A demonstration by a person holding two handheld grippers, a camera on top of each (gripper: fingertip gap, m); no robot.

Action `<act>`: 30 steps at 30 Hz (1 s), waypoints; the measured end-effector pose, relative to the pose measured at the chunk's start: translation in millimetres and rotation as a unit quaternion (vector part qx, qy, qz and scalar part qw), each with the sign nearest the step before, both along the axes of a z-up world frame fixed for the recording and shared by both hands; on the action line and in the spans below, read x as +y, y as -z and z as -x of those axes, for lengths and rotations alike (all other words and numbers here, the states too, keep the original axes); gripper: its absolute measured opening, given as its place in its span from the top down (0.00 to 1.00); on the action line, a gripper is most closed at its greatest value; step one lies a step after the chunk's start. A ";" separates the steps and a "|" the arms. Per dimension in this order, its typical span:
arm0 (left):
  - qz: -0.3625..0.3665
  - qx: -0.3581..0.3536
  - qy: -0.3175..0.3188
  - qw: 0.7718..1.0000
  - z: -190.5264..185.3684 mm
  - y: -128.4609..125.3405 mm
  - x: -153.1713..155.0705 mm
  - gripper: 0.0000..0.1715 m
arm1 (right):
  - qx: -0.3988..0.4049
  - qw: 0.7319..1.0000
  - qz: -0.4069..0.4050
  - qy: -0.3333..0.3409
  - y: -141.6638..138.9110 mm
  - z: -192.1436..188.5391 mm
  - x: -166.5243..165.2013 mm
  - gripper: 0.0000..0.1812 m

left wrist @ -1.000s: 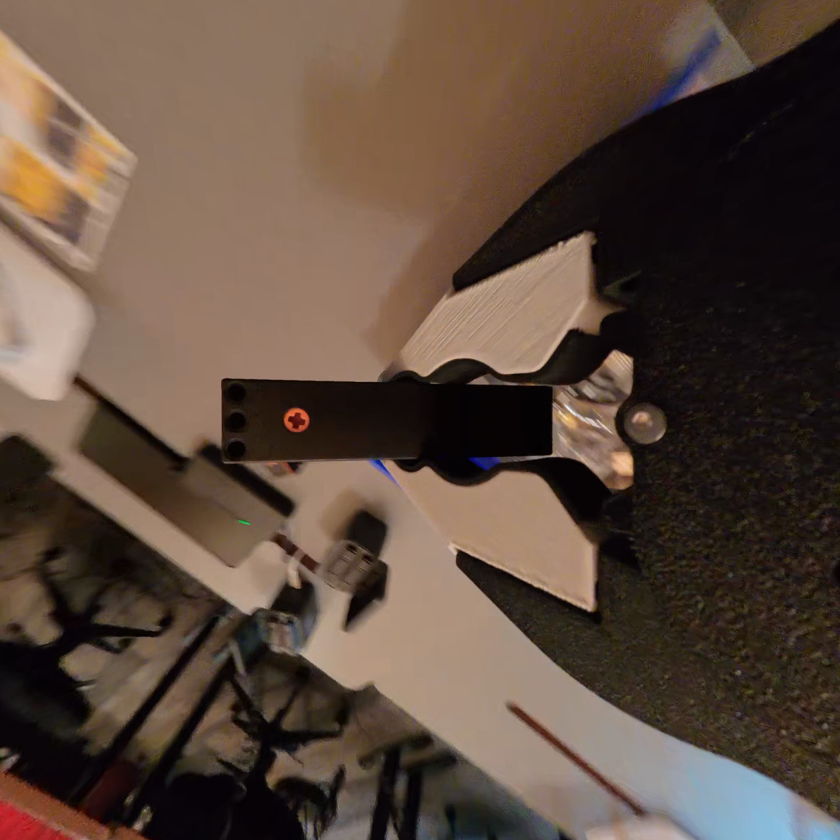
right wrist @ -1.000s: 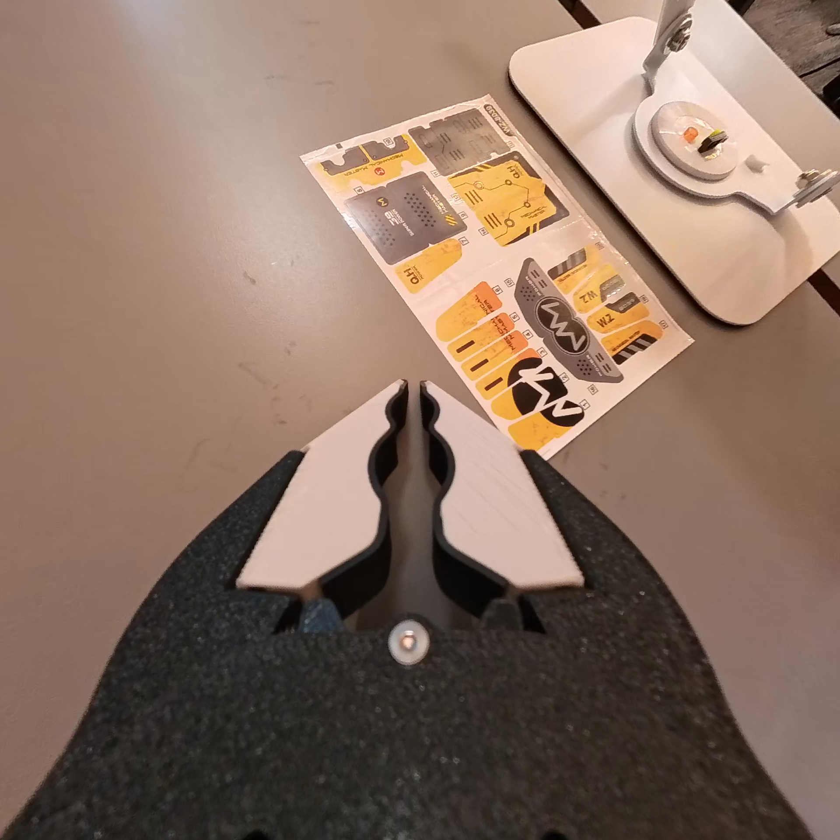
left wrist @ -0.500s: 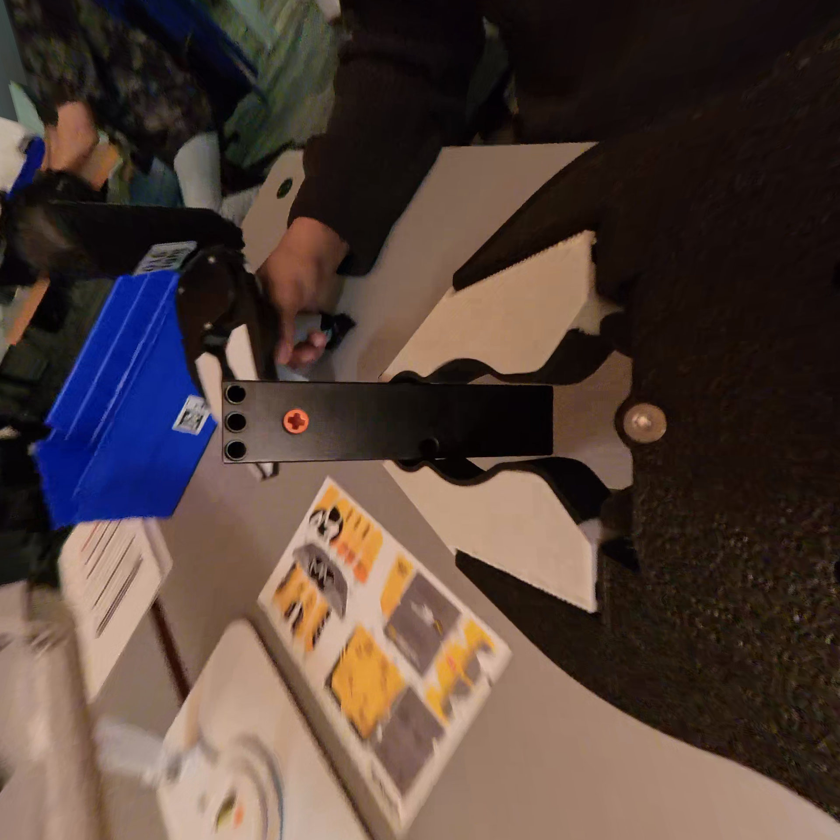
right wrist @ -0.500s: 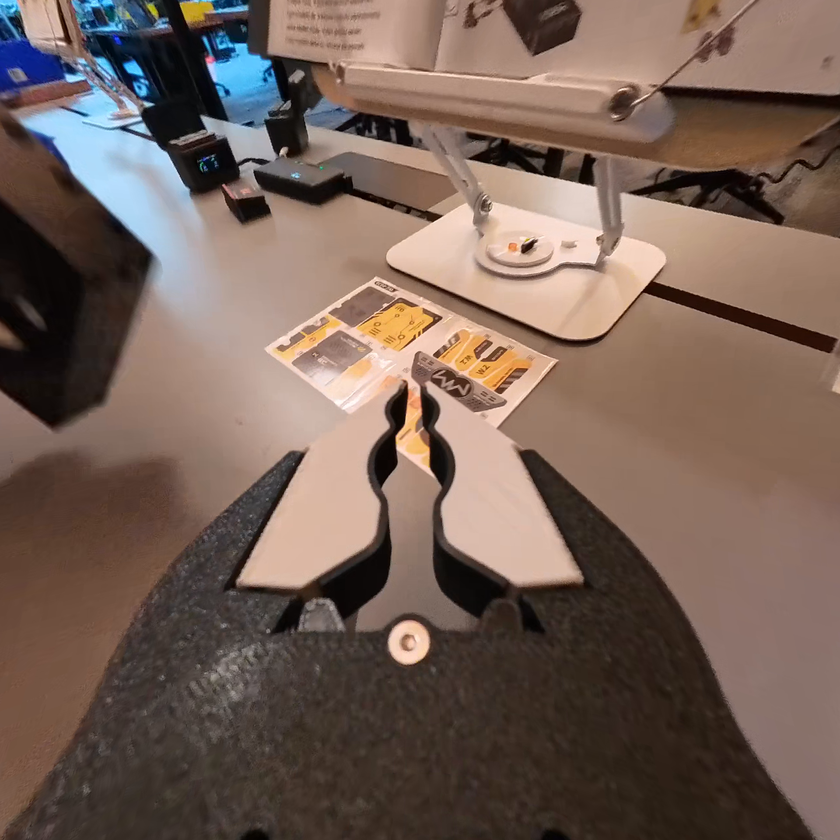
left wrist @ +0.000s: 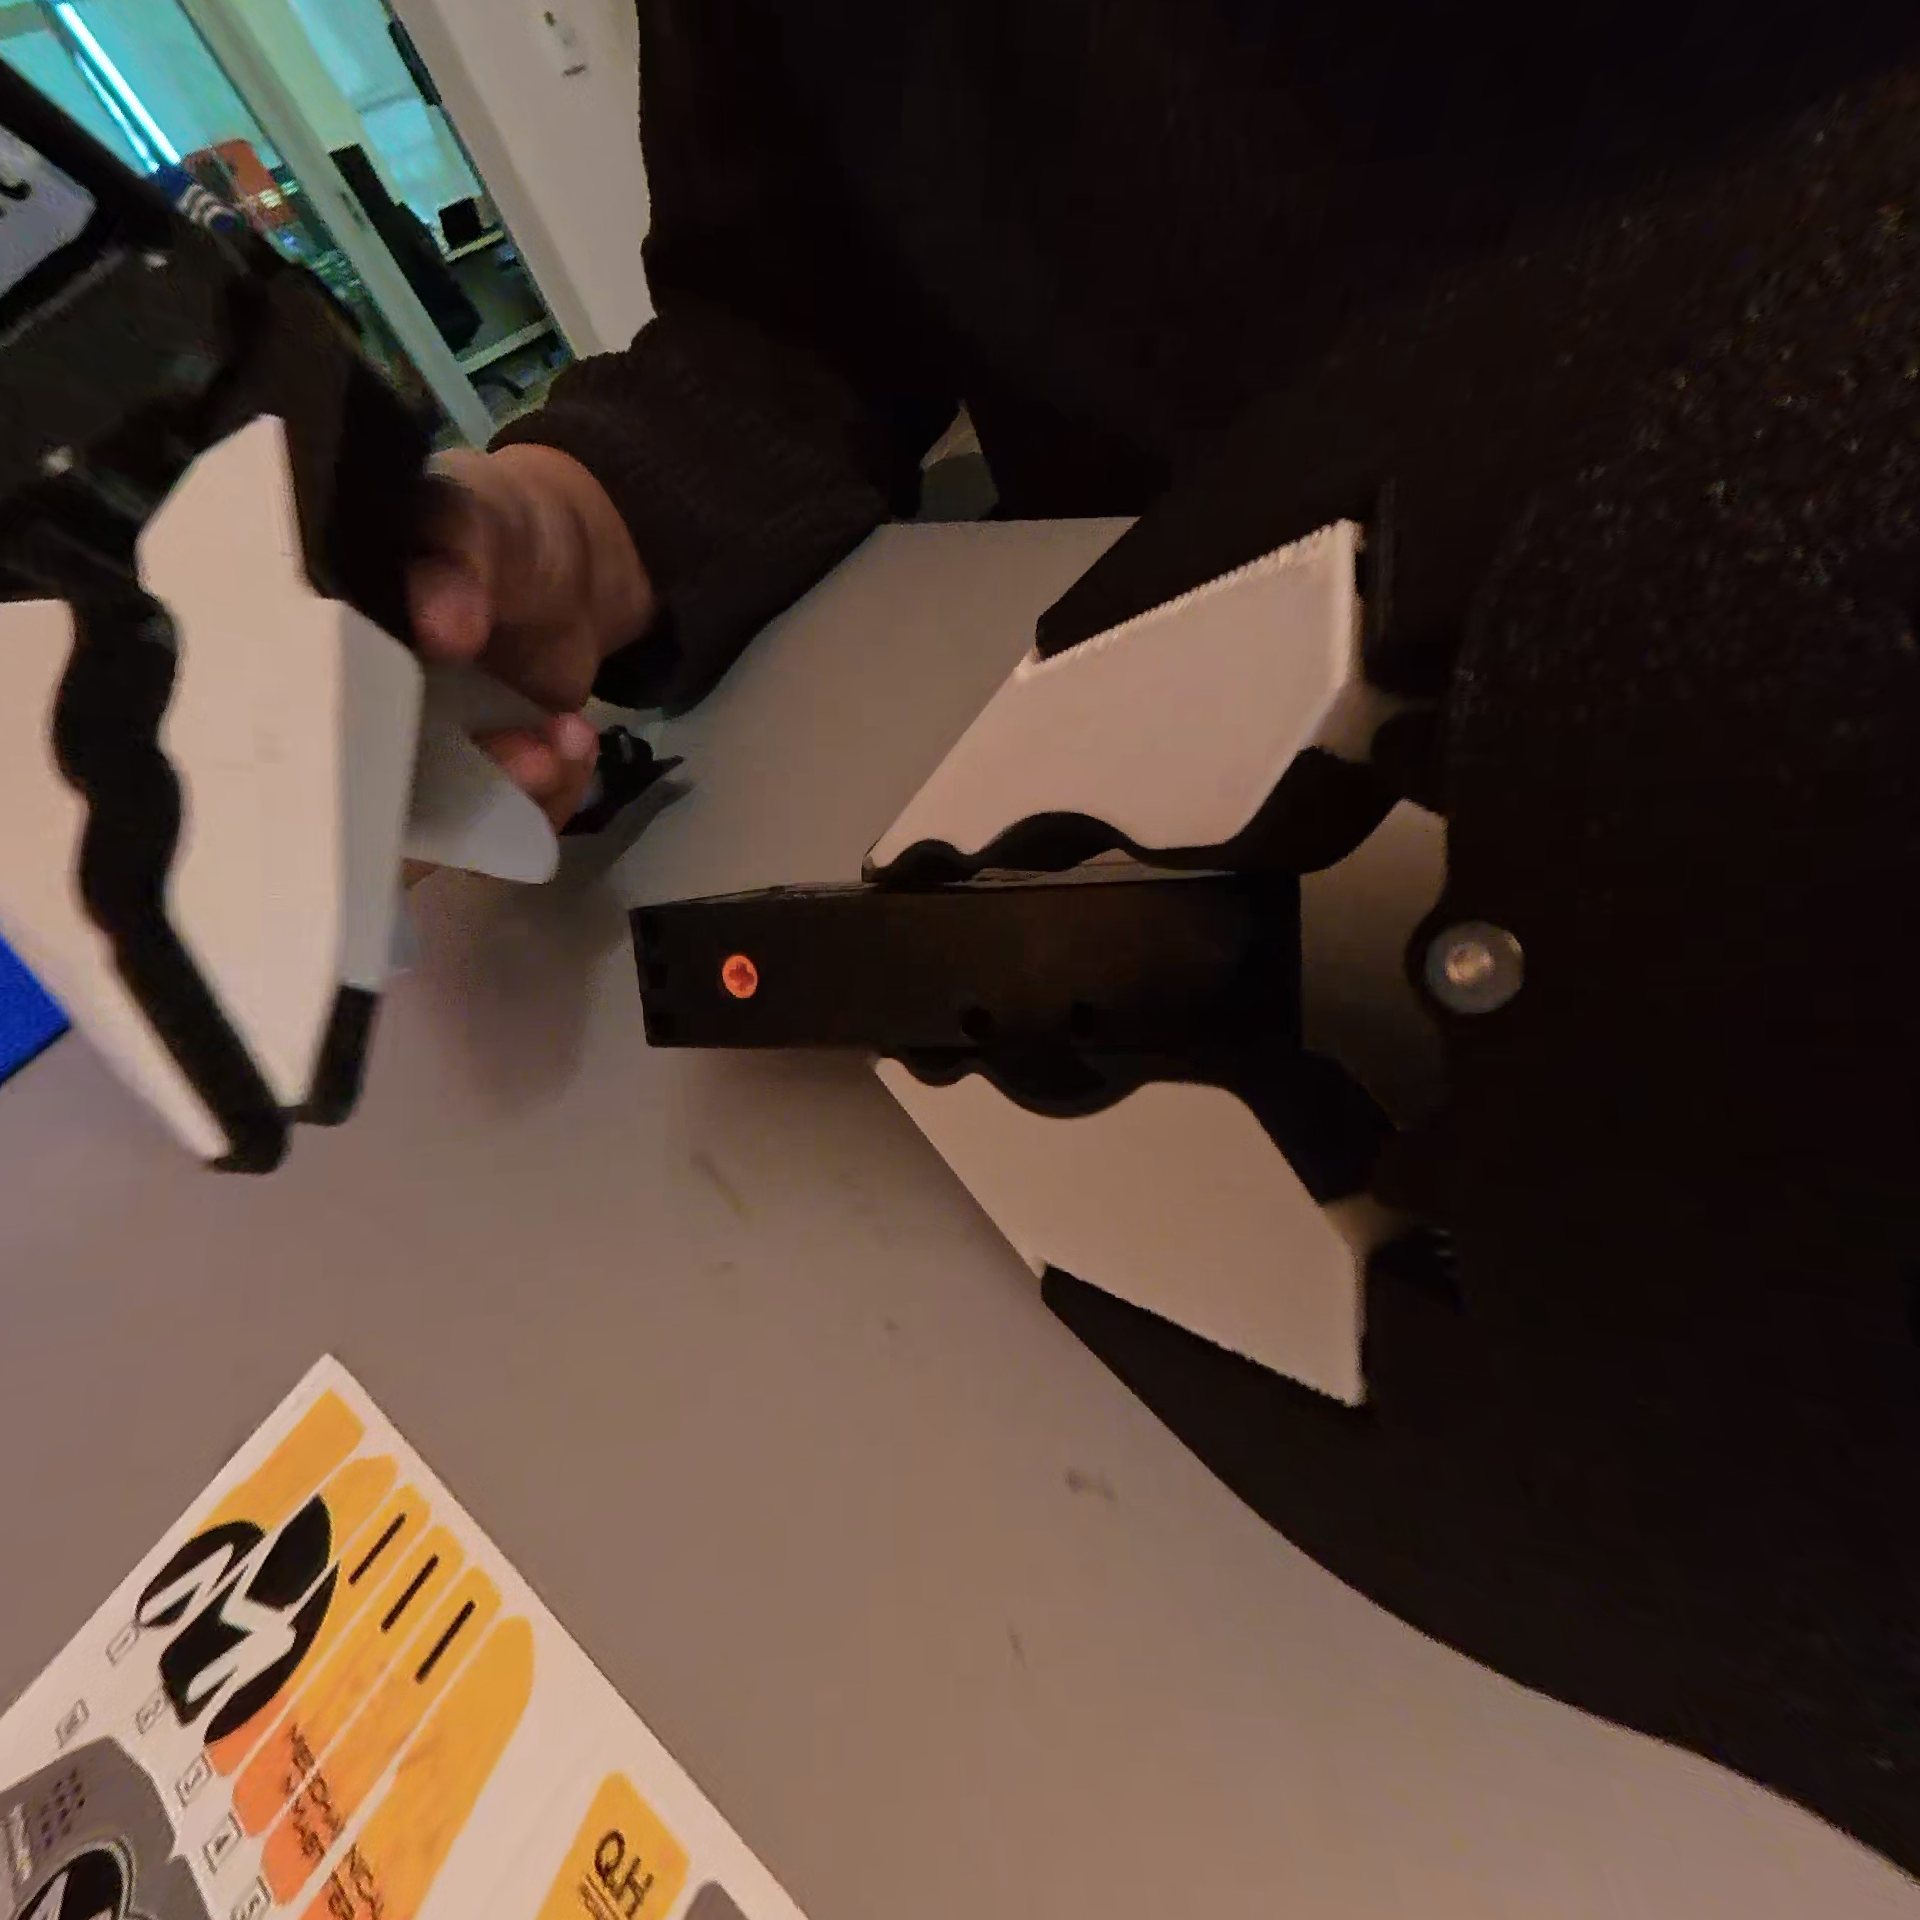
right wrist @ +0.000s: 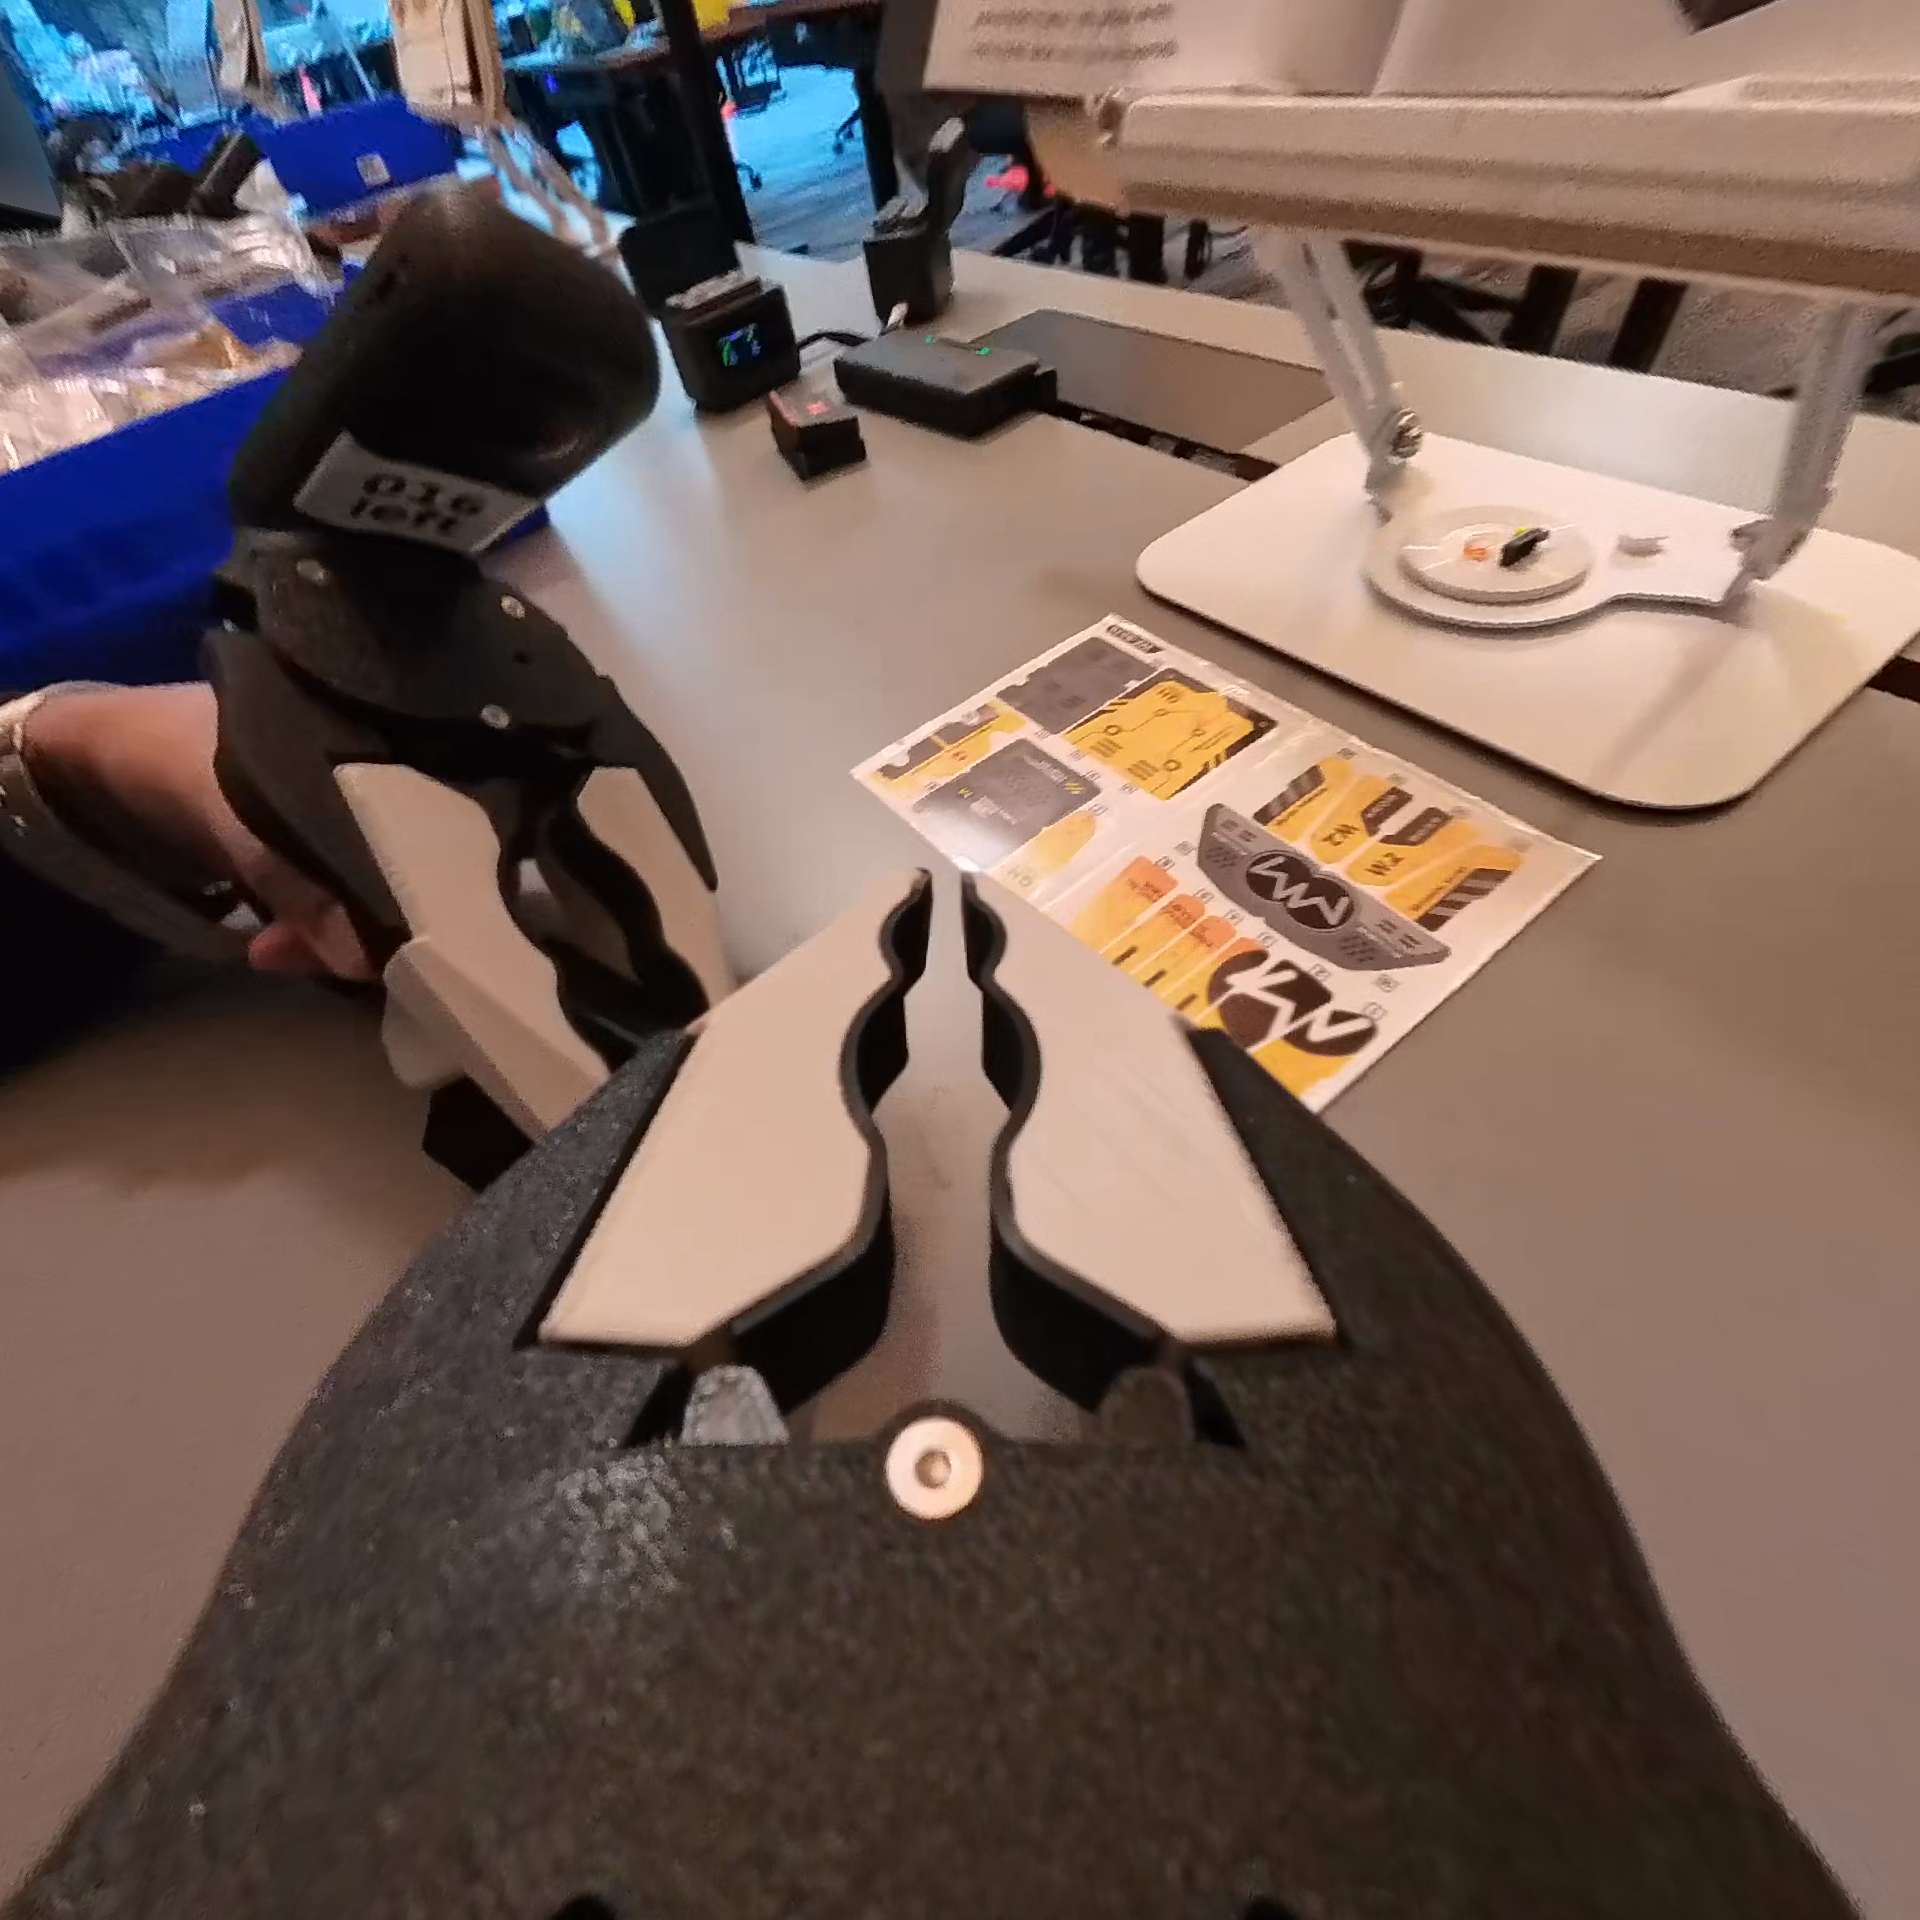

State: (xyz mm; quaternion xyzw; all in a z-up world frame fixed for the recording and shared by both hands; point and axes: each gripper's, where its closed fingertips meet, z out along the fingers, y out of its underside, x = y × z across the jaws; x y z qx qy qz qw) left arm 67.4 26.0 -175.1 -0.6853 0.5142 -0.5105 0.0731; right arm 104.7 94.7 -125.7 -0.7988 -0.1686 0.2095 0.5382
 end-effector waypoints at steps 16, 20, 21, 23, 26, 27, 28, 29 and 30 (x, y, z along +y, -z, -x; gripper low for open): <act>-0.123 -0.053 -0.073 0.988 6.6 -14.9 40.5 0.77 | 0.029 0.998 0.053 -0.021 24.3 5.6 -0.5 0.97; -0.143 -0.065 -0.108 0.982 13.7 -20.3 52.0 0.77 | 0.008 0.997 0.060 -0.042 28.9 6.0 -6.5 0.96; -0.154 -0.067 -0.113 0.979 16.2 -21.8 53.5 0.77 | -0.016 0.995 0.065 -0.067 34.0 8.0 -12.6 0.96; -0.172 -0.060 -0.112 0.977 22.5 -21.1 53.3 0.77 | -0.068 0.990 0.068 -0.105 43.9 8.3 -25.1 0.93; -0.182 -0.054 -0.083 0.978 33.3 -14.9 41.6 0.77 | -0.078 0.987 0.055 -0.131 42.5 9.7 -37.6 0.89; -0.182 -0.064 -0.065 0.979 36.2 -17.1 34.0 0.77 | -0.068 0.987 0.052 -0.139 40.0 11.0 -40.6 0.89; -0.187 -0.078 -0.053 0.978 39.0 -21.2 27.7 0.77 | -0.058 0.986 0.050 -0.147 37.6 12.1 -42.7 0.89; -0.193 -0.093 -0.052 0.975 41.3 -26.4 24.5 0.77 | -0.048 0.986 0.049 -0.154 35.4 12.9 -44.1 0.88; -0.193 -0.107 -0.057 0.974 42.9 -31.9 23.4 0.77 | -0.039 0.985 0.049 -0.160 33.9 13.7 -45.4 0.86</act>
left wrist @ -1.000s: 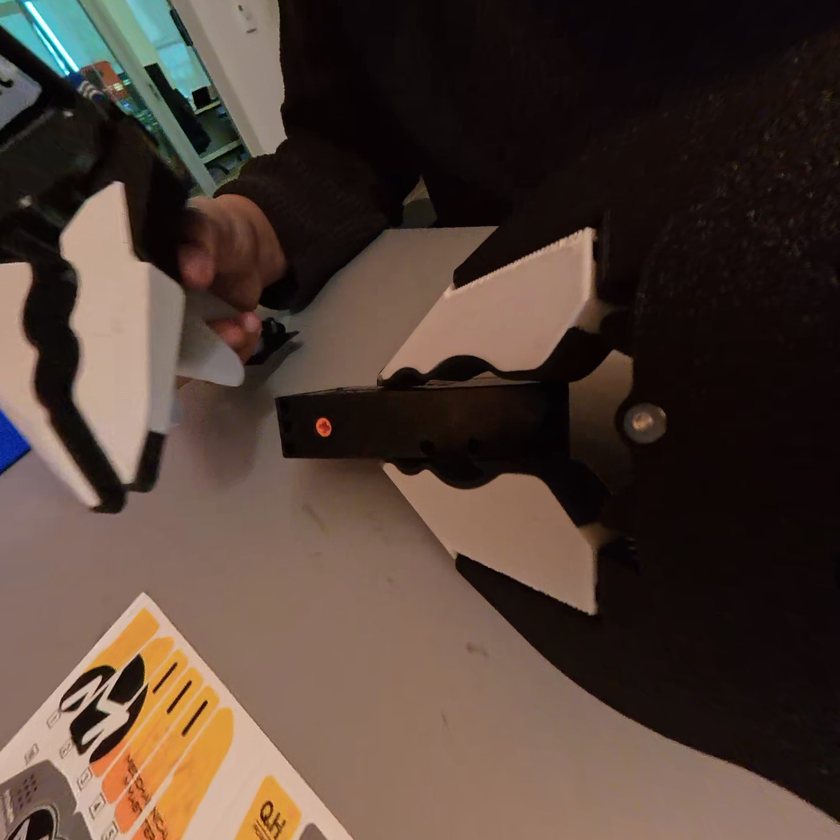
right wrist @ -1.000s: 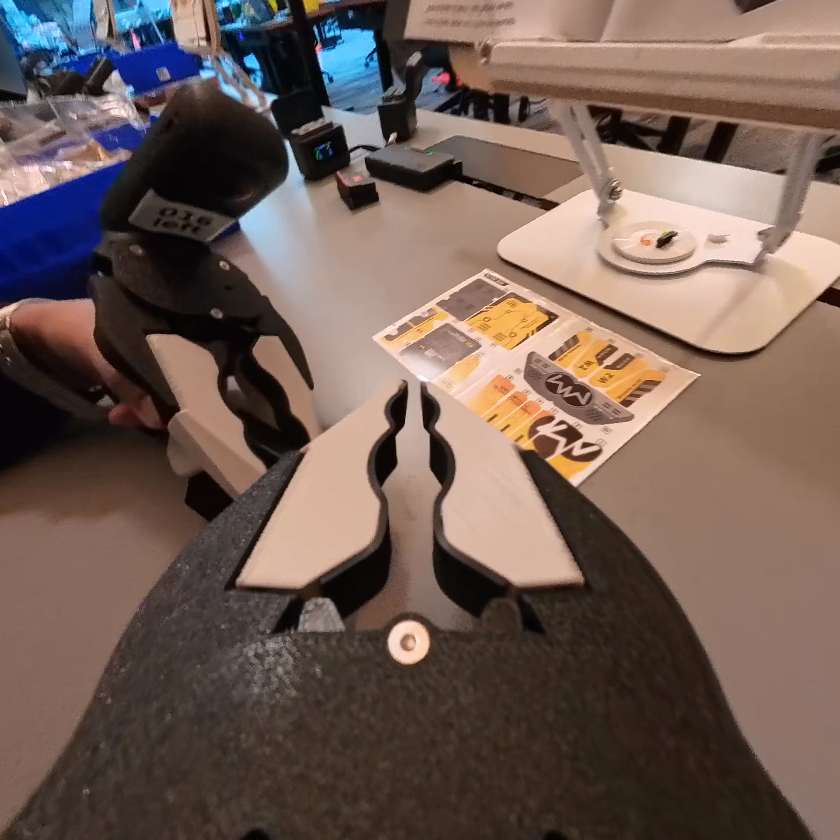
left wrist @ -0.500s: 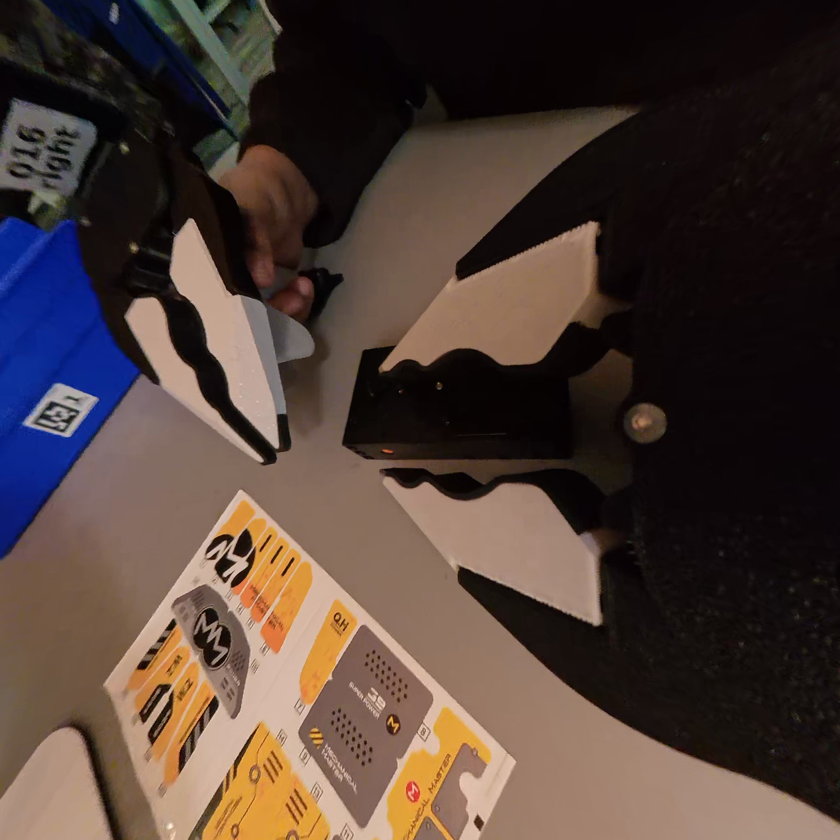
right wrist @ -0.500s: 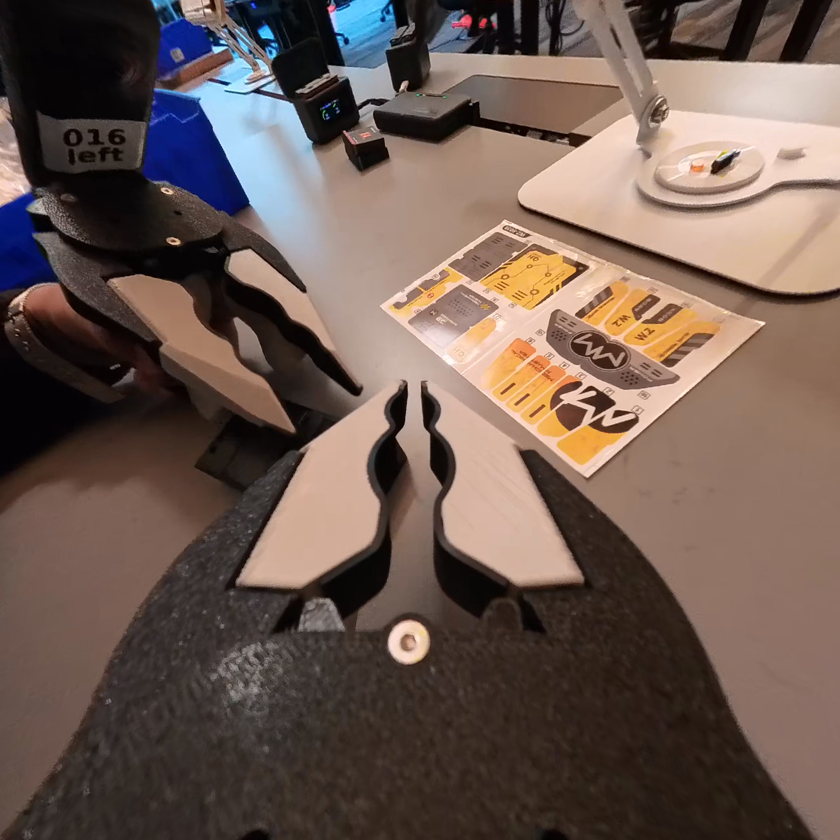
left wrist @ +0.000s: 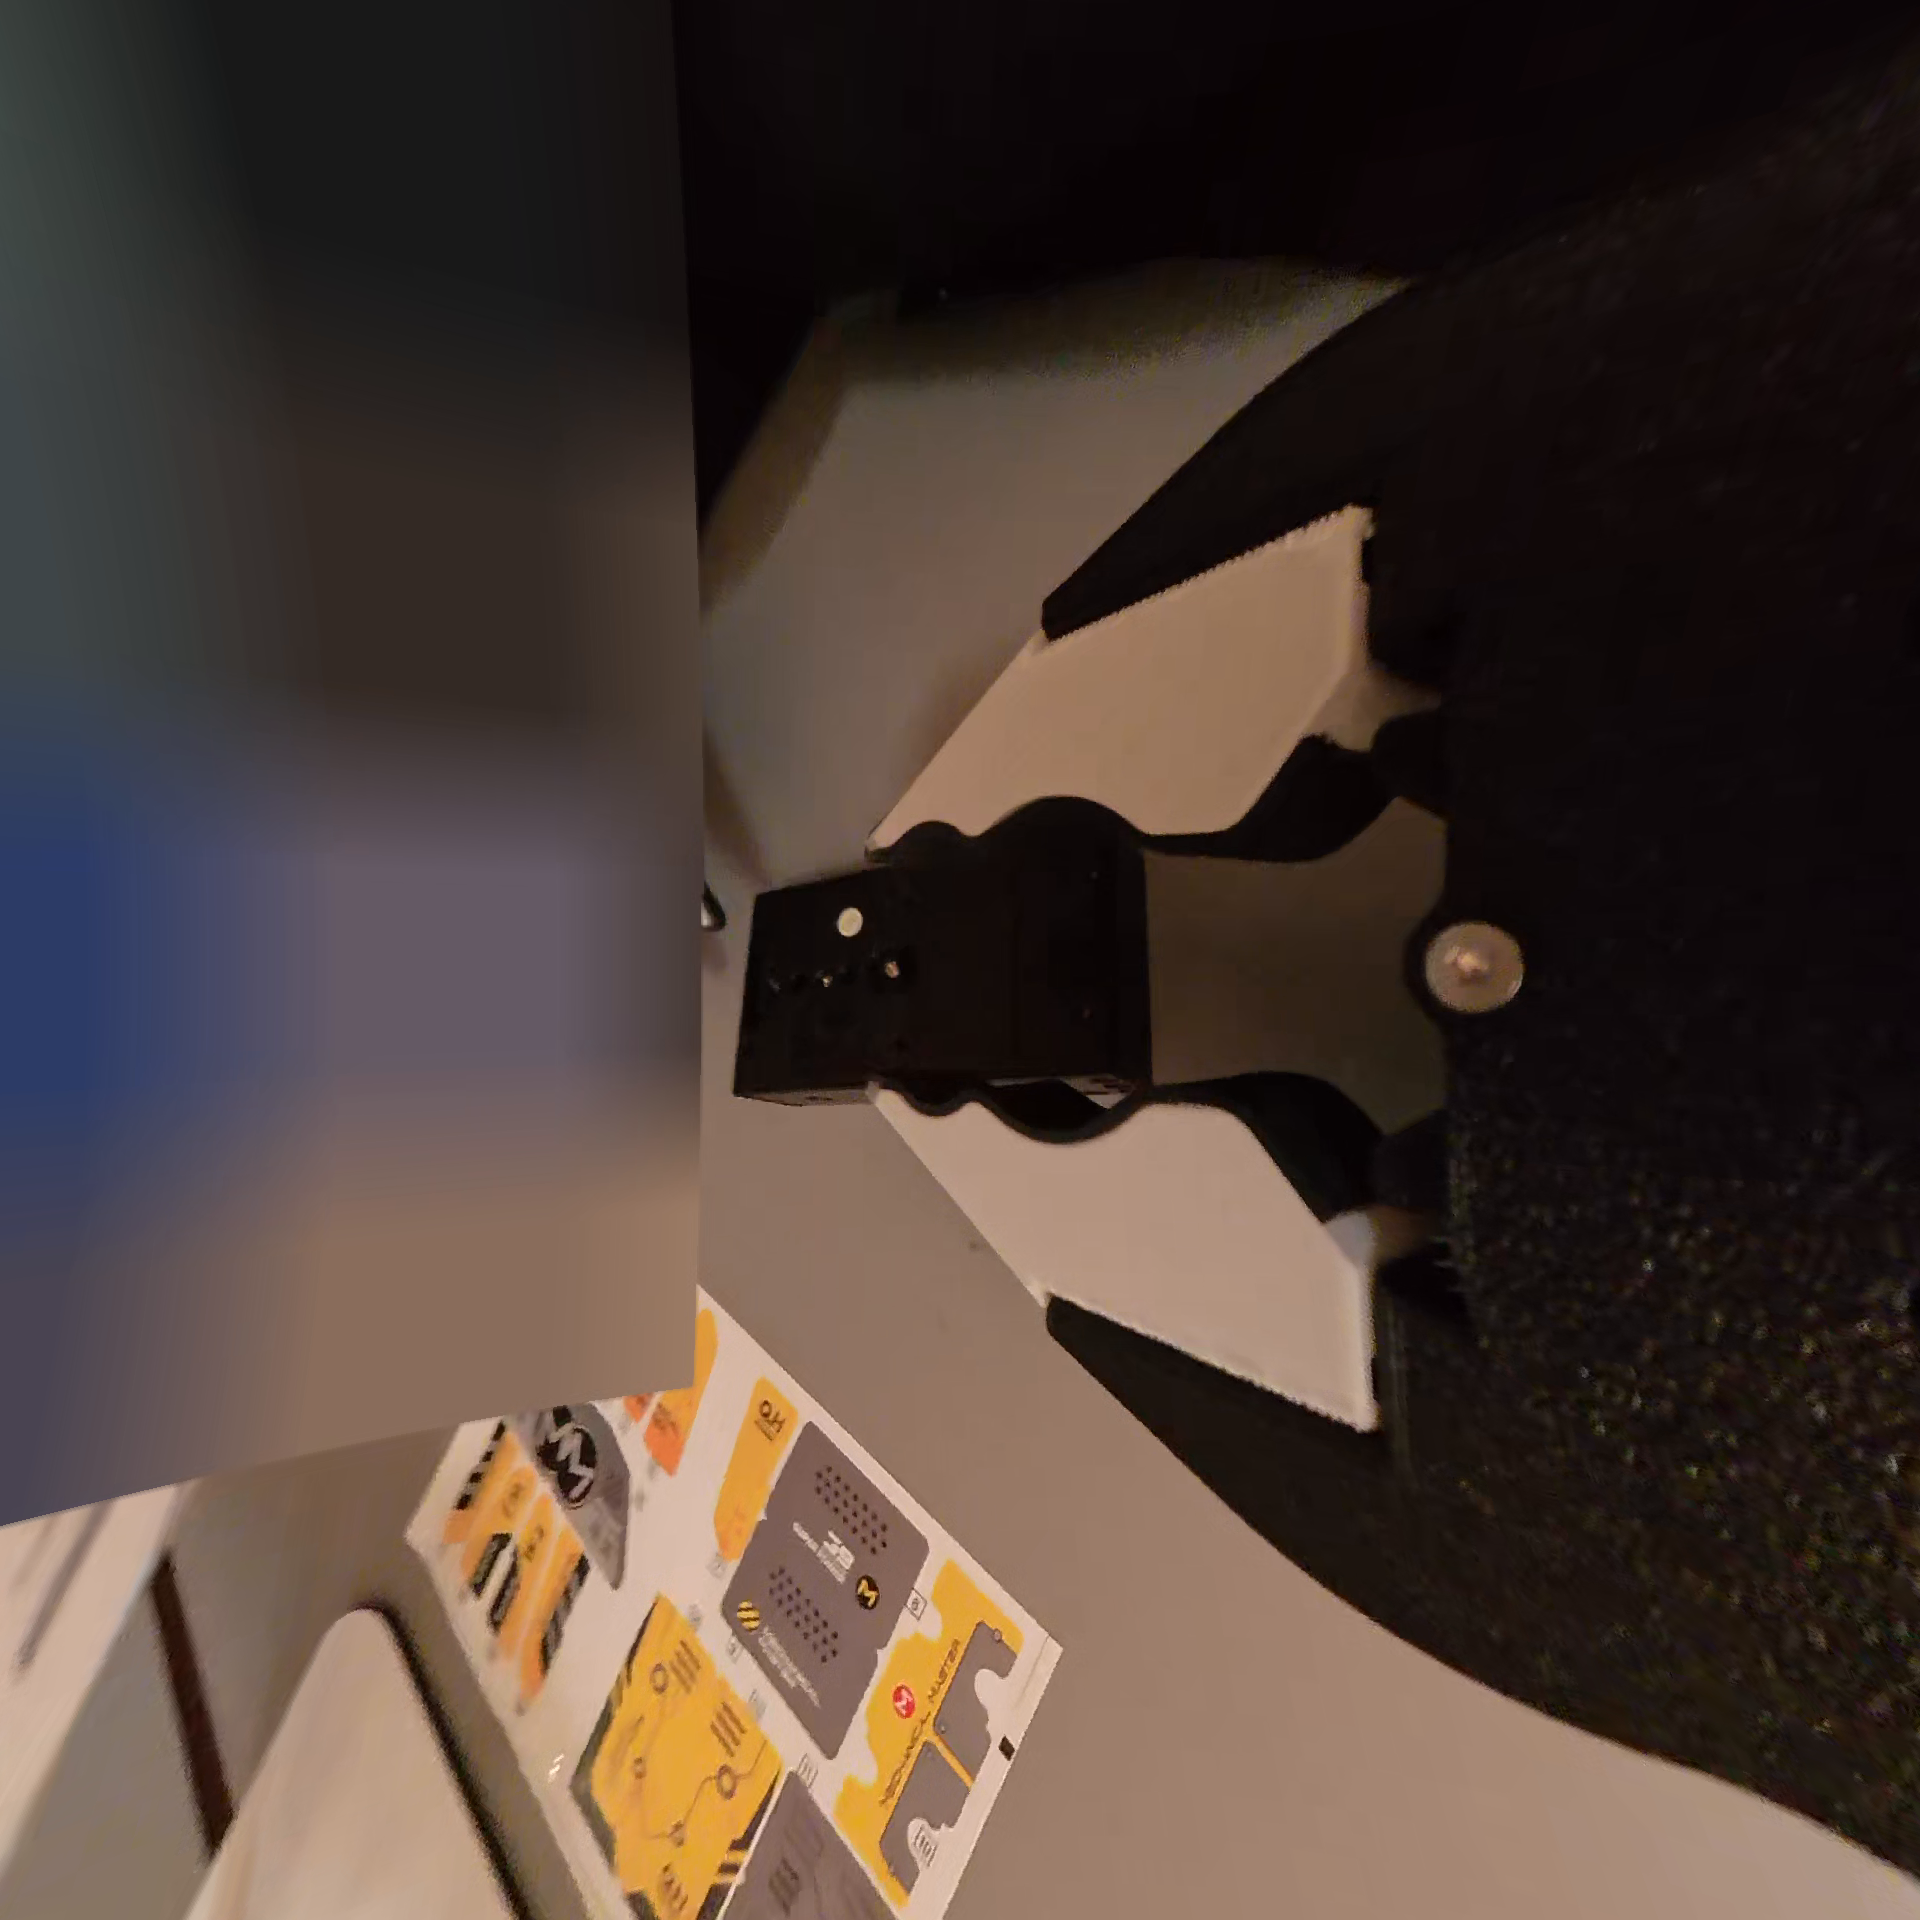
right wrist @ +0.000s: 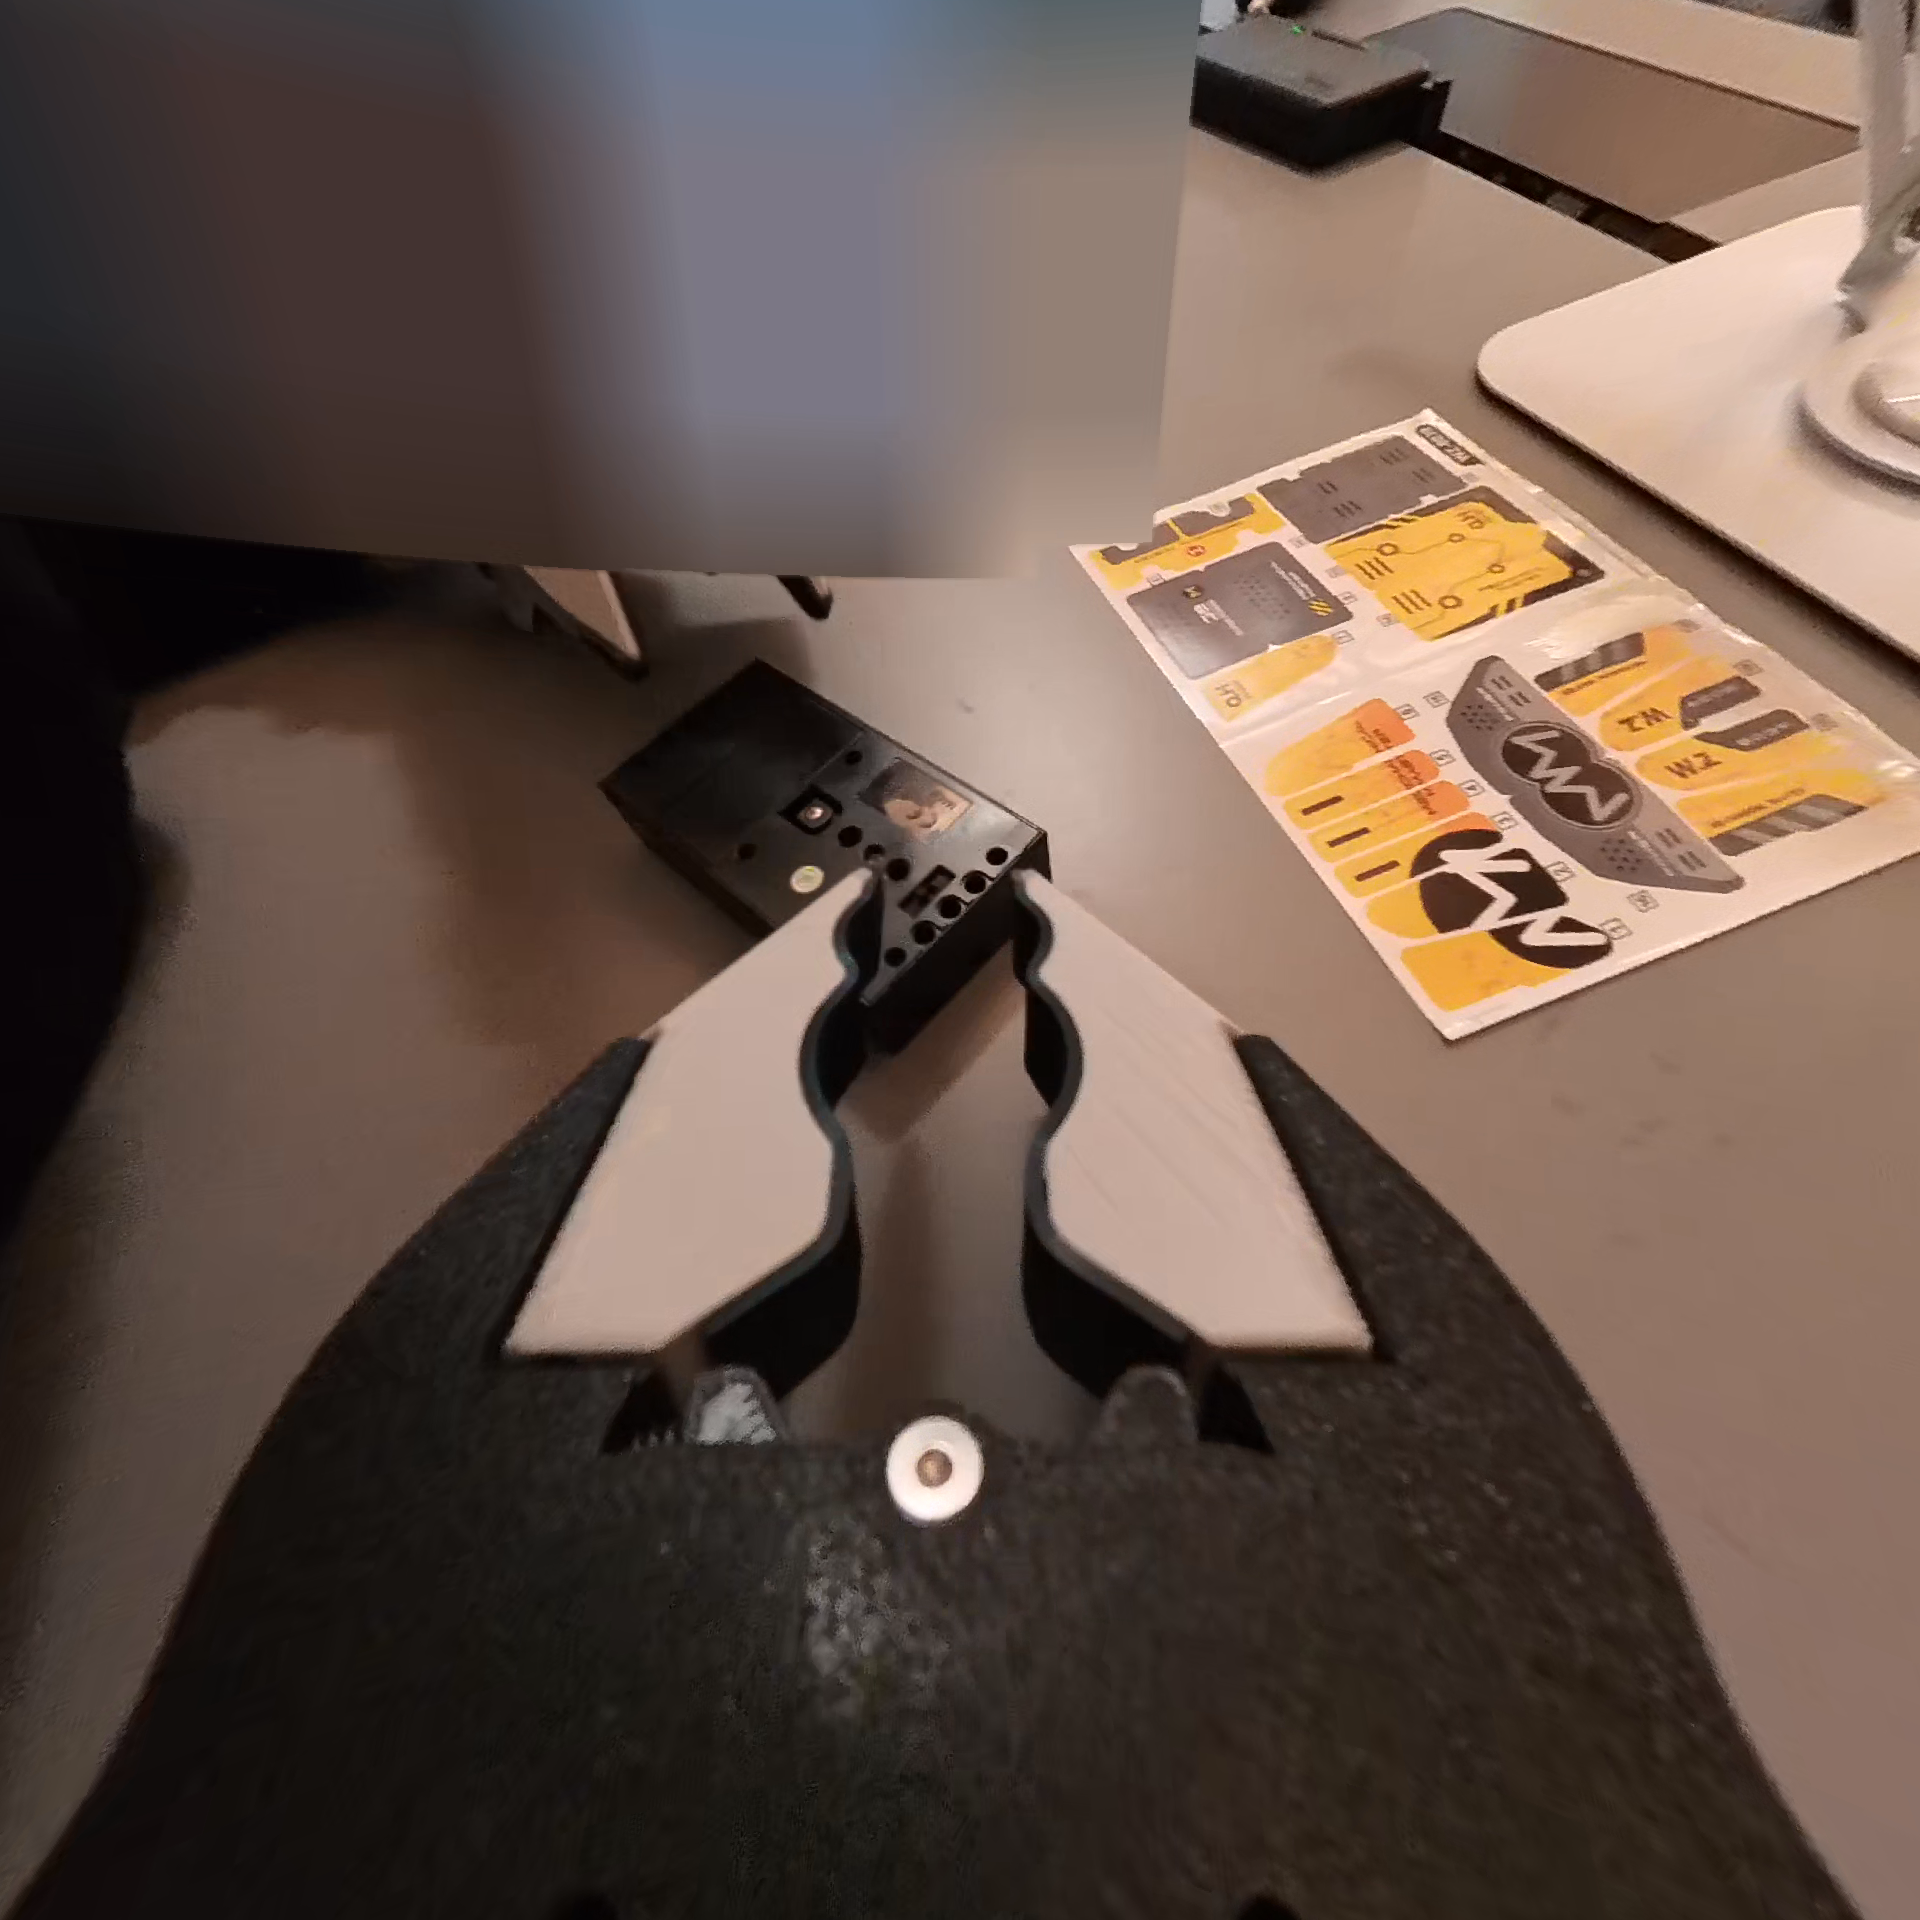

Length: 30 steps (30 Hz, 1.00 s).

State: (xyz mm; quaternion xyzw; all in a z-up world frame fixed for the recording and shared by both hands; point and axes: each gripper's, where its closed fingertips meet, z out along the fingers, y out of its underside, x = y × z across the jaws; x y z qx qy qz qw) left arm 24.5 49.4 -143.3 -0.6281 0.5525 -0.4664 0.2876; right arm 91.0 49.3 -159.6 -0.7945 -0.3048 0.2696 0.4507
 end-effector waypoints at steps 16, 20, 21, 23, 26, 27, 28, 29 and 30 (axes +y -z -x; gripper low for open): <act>-0.031 0.037 -0.022 0.999 1.2 14.1 4.9 0.74 | 0.004 0.999 0.028 -0.029 5.3 6.6 -6.5 0.81; -0.080 0.003 -0.018 0.997 -4.4 2.9 -6.3 0.67 | -0.011 0.998 0.049 -0.043 13.5 10.3 -12.6 0.79; -0.084 0.005 -0.012 0.996 -5.7 3.4 -10.7 0.63 | -0.022 0.998 0.049 -0.046 15.8 11.4 -13.6 0.79; -0.089 0.021 0.004 0.996 -7.9 9.4 -21.8 0.51 | -0.046 0.997 0.046 -0.048 20.9 13.0 -15.1 0.79; -0.133 0.058 -0.012 0.989 -10.3 21.0 -21.7 0.44 | -0.088 0.993 0.062 -0.052 34.4 14.6 -19.1 0.72; -0.150 0.068 -0.028 0.986 -10.7 23.7 -17.6 0.44 | -0.099 0.992 0.059 -0.052 36.4 14.9 -19.7 0.72; -0.162 0.080 -0.039 0.983 -10.8 26.9 -14.4 0.44 | -0.106 0.991 0.054 -0.053 36.9 15.2 -20.1 0.72; -0.173 0.092 -0.048 0.980 -10.8 30.1 -11.9 0.44 | -0.112 0.991 0.050 -0.053 37.3 15.4 -20.3 0.72; -0.182 0.101 -0.057 0.976 -11.0 32.5 -9.5 0.44 | -0.115 0.991 0.047 -0.053 37.6 15.4 -20.3 0.72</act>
